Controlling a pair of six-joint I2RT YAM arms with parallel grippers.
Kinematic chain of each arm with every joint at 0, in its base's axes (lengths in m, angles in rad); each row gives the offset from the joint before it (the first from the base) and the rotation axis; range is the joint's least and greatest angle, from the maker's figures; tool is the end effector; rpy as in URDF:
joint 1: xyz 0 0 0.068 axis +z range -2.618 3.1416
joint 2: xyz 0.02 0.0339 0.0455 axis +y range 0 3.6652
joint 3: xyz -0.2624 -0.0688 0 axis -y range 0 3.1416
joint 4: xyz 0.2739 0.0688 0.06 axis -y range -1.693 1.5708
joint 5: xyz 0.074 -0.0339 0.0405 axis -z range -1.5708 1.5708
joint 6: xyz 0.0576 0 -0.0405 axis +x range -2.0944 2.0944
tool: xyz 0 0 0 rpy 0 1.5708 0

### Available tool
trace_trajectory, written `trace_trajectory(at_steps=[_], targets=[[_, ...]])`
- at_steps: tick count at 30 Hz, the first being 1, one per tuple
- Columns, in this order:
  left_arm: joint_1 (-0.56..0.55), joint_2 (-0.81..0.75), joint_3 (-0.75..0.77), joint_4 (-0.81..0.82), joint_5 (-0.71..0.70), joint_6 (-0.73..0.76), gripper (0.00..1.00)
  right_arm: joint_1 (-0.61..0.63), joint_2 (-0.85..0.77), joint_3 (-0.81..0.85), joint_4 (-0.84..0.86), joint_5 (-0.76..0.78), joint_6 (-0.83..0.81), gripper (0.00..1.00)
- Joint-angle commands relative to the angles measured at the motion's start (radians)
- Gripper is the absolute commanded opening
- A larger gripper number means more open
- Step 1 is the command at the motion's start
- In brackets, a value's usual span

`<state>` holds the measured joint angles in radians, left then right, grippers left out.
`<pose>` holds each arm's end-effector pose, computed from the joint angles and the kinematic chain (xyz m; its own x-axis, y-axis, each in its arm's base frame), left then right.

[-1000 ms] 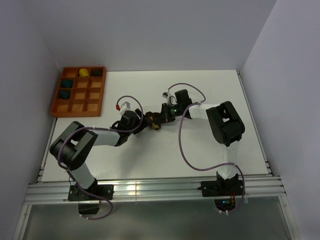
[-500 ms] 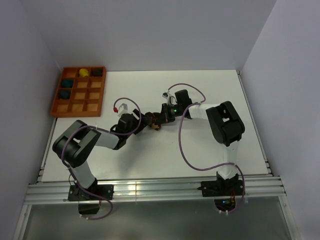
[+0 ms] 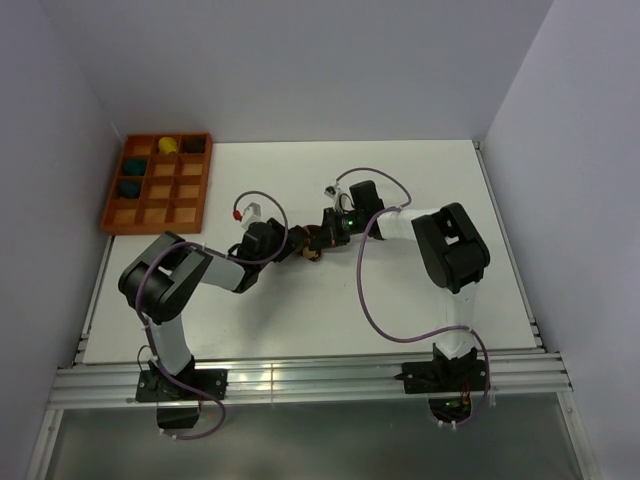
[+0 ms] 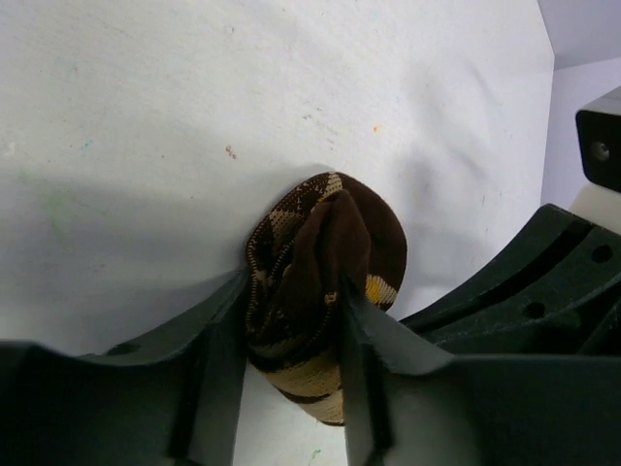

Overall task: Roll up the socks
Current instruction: Roll the sock at the center of the board.

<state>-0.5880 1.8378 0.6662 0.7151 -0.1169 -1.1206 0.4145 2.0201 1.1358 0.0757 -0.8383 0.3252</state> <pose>0.3105 -0.1990 0.0797 -0.5772 -0.6899 -0.4369 -0.1284 0.6050 -0.7858 0.3779 0.2131 0.0946 -0.8636 -0.1465 -0.4825 -0.4890 0.4772 0.7302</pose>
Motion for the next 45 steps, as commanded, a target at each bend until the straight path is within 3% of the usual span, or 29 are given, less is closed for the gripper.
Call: trace_trajectory(at_steps=[1, 3, 5, 9, 12, 16, 22, 30, 45], targets=[[0.002, 0.038, 0.018, -0.146, 0.017, 0.039, 0.39, 0.026, 0.01, -0.079, -0.132, 0.128, -0.046, 0.0], [-0.004, 0.031, 0.024, -0.199, 0.016, 0.06, 0.24, 0.033, -0.012, -0.091, -0.125, 0.162, -0.051, 0.04], [-0.009, 0.011, 0.027, -0.236, 0.01, 0.083, 0.19, 0.049, -0.055, -0.114, -0.119, 0.191, -0.061, 0.09], [-0.027, -0.032, 0.029, -0.319, -0.01, 0.126, 0.18, 0.087, -0.133, -0.151, -0.119, 0.278, -0.071, 0.32], [-0.044, -0.051, 0.052, -0.391, -0.041, 0.156, 0.16, 0.124, -0.237, -0.209, -0.079, 0.366, -0.064, 0.41], [-0.068, -0.063, 0.09, -0.506, -0.067, 0.177, 0.15, 0.2, -0.368, -0.275, -0.037, 0.619, -0.113, 0.53], [-0.078, -0.094, 0.11, -0.554, -0.076, 0.199, 0.15, 0.331, -0.503, -0.376, 0.088, 0.837, -0.195, 0.54], [-0.09, -0.11, 0.154, -0.621, -0.07, 0.222, 0.15, 0.444, -0.537, -0.423, 0.21, 1.067, -0.357, 0.55], [-0.098, -0.104, 0.17, -0.629, -0.053, 0.235, 0.15, 0.546, -0.354, -0.34, 0.265, 1.137, -0.497, 0.58]])
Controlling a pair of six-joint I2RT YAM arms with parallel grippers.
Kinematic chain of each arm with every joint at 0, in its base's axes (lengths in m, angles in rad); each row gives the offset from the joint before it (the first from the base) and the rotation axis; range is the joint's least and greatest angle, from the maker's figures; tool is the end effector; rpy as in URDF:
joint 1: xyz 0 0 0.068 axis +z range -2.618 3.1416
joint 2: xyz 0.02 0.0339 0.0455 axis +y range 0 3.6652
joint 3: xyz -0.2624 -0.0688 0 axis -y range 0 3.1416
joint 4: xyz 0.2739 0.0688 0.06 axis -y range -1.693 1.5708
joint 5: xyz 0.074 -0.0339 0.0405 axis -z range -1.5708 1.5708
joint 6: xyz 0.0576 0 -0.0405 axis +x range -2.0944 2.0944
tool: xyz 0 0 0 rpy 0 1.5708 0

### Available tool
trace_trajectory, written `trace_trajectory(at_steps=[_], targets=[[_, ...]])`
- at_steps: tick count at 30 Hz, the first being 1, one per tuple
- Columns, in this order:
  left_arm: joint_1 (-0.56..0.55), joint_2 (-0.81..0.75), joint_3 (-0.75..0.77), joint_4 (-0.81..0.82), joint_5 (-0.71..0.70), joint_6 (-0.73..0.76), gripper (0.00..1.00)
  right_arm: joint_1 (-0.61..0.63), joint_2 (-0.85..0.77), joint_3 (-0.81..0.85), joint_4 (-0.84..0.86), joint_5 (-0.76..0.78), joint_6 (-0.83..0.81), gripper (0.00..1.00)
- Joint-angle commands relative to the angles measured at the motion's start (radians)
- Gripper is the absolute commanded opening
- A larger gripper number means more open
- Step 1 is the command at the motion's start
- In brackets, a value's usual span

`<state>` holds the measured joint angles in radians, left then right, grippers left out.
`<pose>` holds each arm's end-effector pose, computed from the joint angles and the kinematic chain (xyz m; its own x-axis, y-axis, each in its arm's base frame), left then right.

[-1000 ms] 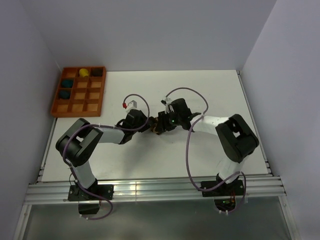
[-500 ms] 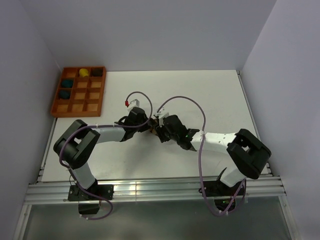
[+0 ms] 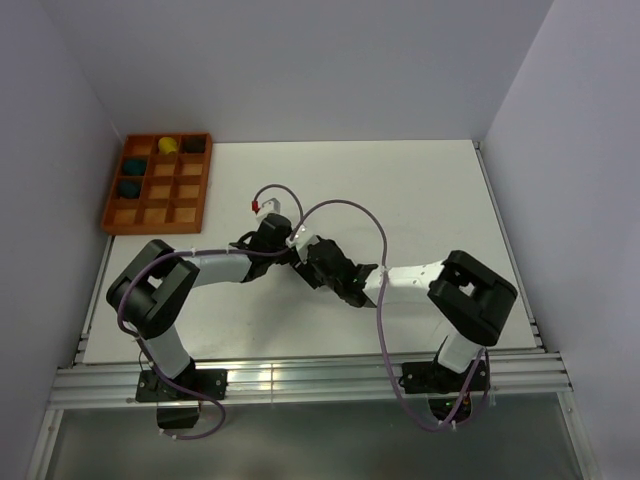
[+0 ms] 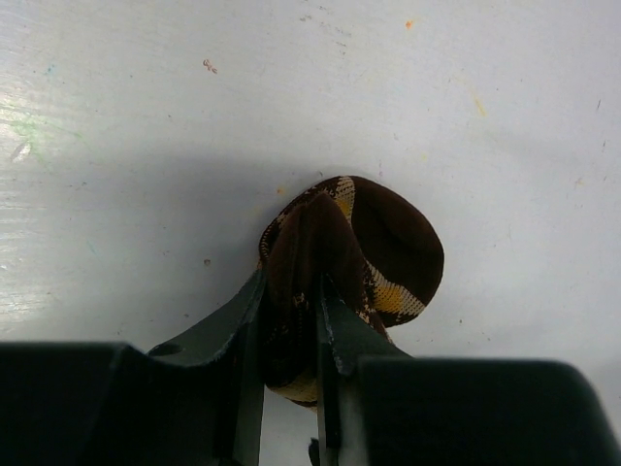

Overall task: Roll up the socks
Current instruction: Roll the sock at the center of the board.

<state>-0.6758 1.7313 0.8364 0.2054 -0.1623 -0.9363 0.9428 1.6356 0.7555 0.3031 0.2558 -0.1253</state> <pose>0.3031 -0.2311 0.1131 -0.7130 -0.4470 -0.5401 -0.0915 0.8231 -0.5605 0.2271 0.2880 0.1317 -0.2357 -0.5305 -0.8143 -0.6932 0.6790 -0.2417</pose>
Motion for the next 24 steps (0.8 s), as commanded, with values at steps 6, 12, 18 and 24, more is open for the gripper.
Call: trace_trajectory(at_steps=[6, 12, 18, 24], targets=[[-0.01, 0.002, 0.0, -0.109, 0.012, 0.056, 0.15, 0.044, 0.136, 0.07, 0.018, 0.126, -0.039, 0.44], [-0.01, -0.024, -0.014, -0.087, 0.023, 0.059, 0.18, 0.034, 0.17, 0.064, -0.019, 0.122, 0.029, 0.0], [-0.01, -0.093, -0.042, -0.072, -0.012, 0.062, 0.53, -0.067, 0.098, 0.039, -0.094, -0.093, 0.124, 0.0], [-0.008, -0.185, -0.071, -0.066, -0.069, 0.041, 0.83, -0.182, 0.093, 0.119, -0.286, -0.384, 0.197, 0.0]])
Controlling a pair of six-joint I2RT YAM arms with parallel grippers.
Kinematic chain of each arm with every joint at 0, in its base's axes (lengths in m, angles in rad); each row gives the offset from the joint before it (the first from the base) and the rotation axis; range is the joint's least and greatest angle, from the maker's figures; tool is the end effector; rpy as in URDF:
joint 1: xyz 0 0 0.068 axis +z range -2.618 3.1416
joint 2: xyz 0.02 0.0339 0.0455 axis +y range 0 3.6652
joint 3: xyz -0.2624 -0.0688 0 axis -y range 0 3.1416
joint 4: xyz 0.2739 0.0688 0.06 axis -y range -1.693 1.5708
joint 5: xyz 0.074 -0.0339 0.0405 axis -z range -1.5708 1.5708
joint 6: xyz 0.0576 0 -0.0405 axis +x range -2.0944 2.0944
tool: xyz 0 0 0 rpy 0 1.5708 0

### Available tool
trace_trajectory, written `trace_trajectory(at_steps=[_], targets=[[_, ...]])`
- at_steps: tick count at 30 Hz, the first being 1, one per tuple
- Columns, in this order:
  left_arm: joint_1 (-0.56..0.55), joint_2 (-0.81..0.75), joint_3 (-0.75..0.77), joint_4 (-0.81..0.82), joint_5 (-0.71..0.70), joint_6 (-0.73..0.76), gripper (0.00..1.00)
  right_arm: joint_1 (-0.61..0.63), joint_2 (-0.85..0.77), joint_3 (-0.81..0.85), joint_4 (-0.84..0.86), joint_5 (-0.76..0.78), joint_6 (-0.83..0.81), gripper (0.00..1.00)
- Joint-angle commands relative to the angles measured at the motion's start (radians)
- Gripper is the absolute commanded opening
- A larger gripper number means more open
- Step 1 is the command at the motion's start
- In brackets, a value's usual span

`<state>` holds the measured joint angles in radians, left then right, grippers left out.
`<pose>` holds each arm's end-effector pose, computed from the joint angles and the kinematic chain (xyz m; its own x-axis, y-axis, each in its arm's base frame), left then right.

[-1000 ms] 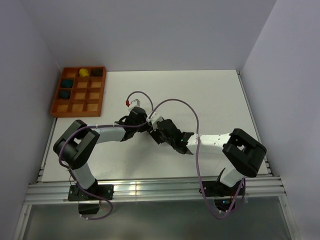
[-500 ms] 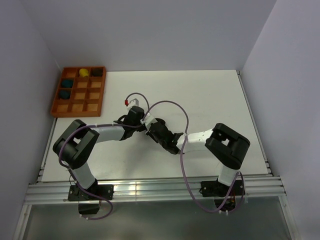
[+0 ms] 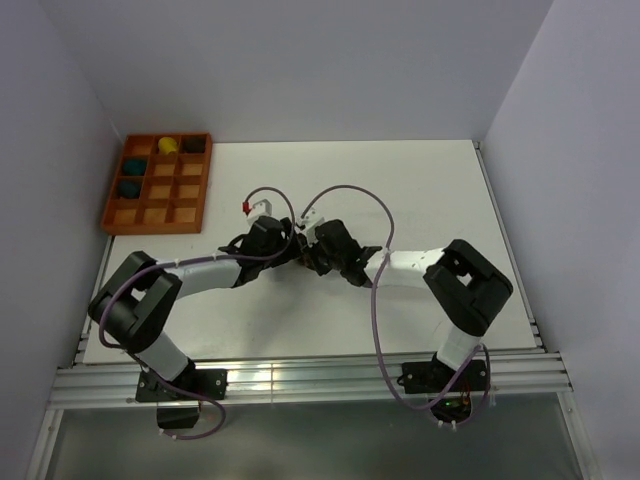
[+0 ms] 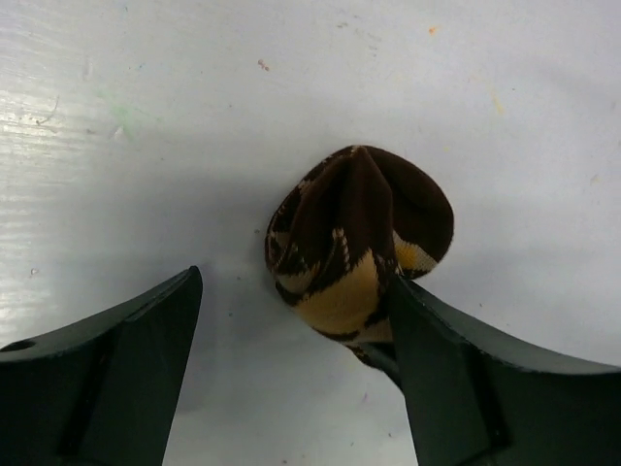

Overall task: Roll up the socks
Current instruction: Roll the sock at the center of the board.

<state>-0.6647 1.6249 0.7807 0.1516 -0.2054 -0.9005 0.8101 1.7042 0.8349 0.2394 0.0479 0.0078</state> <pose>0.2917 -0.2136 0.1274 -0.6886 -0.4350 -0.5801 -0.0955 0.8475 -0.5222 0.2666 0.2761 0.1256 -0.4115 -0.4211 -0.8083 -0.6937 0.7200 -0.0219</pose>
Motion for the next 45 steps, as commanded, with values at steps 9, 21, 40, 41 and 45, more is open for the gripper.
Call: trace_trajectory(at_steps=[9, 21, 40, 41, 45], targets=[[0.016, -0.305, -0.19, 0.12, -0.092, -0.067, 0.86, -0.141, 0.135, 0.17, -0.394, -0.564, 0.126, 0.0], [0.024, -0.376, -0.322, 0.2, -0.009, -0.083, 0.82, -0.282, 0.261, 0.182, -0.255, -0.853, 0.379, 0.0], [-0.001, -0.142, -0.252, 0.336, 0.004, -0.141, 0.79, -0.354, 0.371, 0.164, -0.164, -0.901, 0.475, 0.0], [0.0, -0.129, -0.245, 0.341, 0.008, -0.149, 0.78, -0.354, 0.371, 0.165, -0.167, -0.899, 0.474, 0.0], [0.0, -0.074, -0.227, 0.385, 0.018, -0.175, 0.78, -0.354, 0.377, 0.165, -0.169, -0.895, 0.475, 0.0]])
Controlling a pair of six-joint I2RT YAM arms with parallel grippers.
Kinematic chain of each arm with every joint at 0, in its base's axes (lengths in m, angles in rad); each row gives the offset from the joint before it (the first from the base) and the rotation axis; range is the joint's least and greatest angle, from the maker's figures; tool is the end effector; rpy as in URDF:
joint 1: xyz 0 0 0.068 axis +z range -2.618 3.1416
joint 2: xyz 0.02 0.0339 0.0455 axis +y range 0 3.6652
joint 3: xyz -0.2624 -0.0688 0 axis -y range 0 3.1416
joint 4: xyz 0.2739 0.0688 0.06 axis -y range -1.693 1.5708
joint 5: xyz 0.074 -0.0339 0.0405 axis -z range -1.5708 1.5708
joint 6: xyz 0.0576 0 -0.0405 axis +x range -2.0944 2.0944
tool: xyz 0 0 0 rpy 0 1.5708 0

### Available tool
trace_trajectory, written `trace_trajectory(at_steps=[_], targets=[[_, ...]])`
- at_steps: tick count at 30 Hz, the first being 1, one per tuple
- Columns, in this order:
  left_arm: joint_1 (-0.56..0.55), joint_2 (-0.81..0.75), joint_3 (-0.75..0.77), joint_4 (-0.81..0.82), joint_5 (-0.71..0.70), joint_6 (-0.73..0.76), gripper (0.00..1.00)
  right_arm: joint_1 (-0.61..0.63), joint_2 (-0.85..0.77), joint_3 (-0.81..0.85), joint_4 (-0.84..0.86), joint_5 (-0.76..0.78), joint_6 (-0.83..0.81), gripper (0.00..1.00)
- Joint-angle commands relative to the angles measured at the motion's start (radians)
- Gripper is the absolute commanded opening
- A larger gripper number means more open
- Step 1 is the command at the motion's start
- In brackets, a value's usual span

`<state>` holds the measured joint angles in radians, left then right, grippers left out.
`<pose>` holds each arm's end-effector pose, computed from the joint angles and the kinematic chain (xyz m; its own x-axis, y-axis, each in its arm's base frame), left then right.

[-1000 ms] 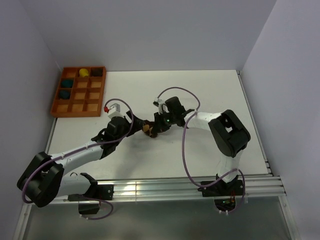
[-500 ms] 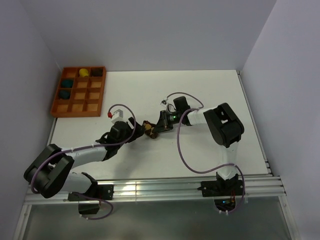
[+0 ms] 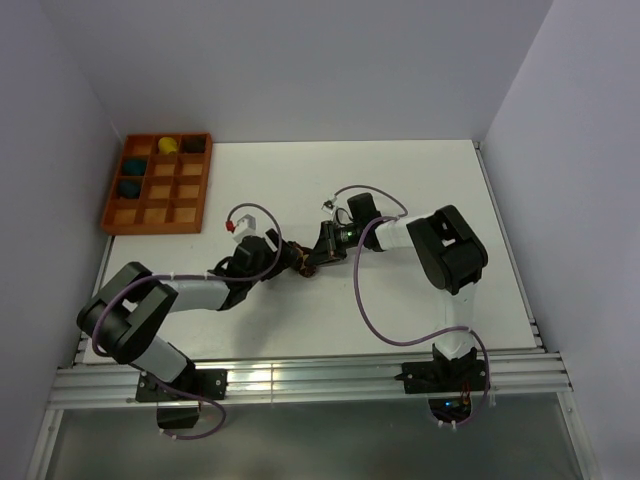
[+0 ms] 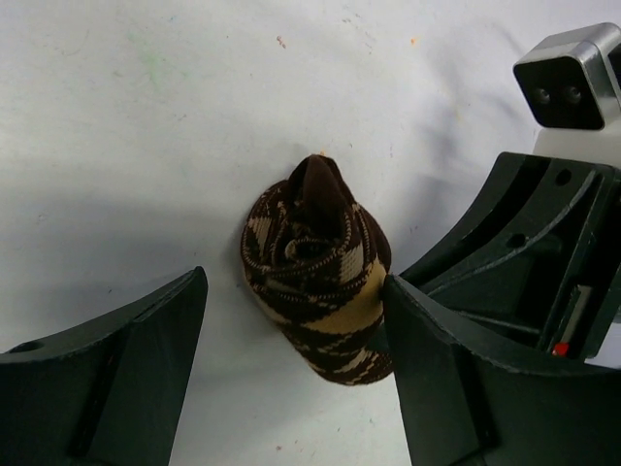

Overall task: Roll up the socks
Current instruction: Roll the sock at the center of the board.

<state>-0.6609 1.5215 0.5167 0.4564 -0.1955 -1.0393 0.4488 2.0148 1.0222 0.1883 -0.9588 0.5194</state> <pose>0.2563 -0.1851 0.1085 -0.6148 -0.5931 -0.5198 -0.1159 0.7199 -0.6843 0.3462 0.2190 0.0767 -0.9410 -0.1367 -0.3095 -0.3383 0.3906 0.8561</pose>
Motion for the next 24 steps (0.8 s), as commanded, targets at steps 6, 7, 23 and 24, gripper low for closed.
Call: trace_trajectory(at_steps=[6, 7, 23, 24], targets=[[-0.003, 0.086, 0.054, 0.07, -0.005, -0.061, 0.76, 0.008, 0.059, -0.028, -0.113, 0.14, -0.054, 0.0], [-0.005, 0.092, 0.058, 0.059, -0.012, -0.062, 0.74, 0.01, 0.049, -0.03, -0.116, 0.155, -0.061, 0.0], [-0.014, 0.134, 0.114, -0.104, -0.019, -0.035, 0.27, 0.128, -0.229, -0.132, -0.049, 0.506, -0.211, 0.26], [-0.014, 0.134, 0.118, -0.11, -0.018, -0.03, 0.26, 0.139, -0.284, -0.158, -0.038, 0.54, -0.225, 0.3]])
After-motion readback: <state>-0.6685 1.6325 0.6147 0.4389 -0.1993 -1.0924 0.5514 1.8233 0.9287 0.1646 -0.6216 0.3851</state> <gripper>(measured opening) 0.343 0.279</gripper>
